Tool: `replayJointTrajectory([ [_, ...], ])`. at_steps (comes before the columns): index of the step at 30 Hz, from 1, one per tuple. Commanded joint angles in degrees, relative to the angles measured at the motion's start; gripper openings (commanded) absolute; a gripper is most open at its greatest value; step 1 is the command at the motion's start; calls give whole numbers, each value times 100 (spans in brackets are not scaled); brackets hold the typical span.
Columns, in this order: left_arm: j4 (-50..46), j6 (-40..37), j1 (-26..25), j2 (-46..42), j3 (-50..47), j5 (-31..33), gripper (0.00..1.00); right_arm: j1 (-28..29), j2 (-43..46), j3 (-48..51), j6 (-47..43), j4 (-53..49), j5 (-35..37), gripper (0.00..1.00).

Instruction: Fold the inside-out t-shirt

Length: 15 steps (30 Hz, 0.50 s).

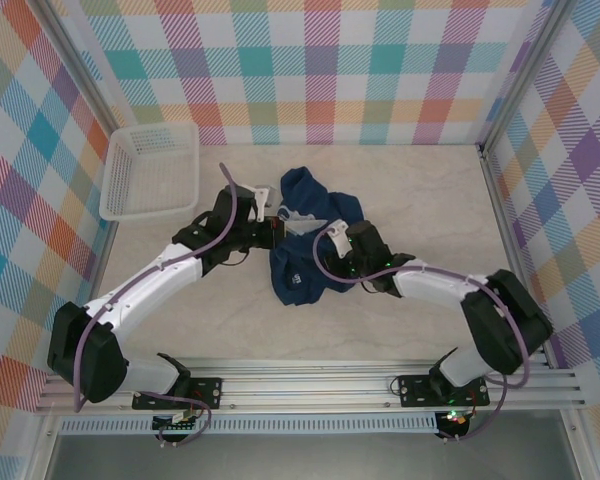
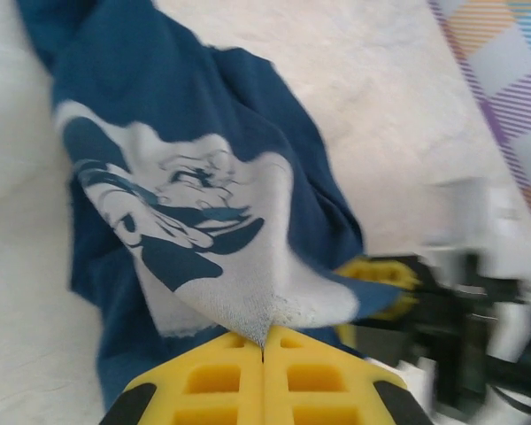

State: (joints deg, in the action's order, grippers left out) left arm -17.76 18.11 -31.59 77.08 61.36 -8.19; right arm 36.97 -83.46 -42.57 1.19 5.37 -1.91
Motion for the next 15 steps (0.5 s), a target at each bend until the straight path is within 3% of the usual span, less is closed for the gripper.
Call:
replayJointTrajectory([
  [1,-203,-254,88,70,3,1043,0,-182,727,-76,414,-396,-1521,0],
  [7,35,-335,92,530,233,1356,0,-544,1229,-276,1004,-999,-3311,0],
  [11,119,-261,92,630,276,1232,14,-882,1240,-309,1441,-779,-4004,0],
  [15,327,-94,77,176,-149,911,38,-1068,1093,-319,1627,-622,-4227,0],
])
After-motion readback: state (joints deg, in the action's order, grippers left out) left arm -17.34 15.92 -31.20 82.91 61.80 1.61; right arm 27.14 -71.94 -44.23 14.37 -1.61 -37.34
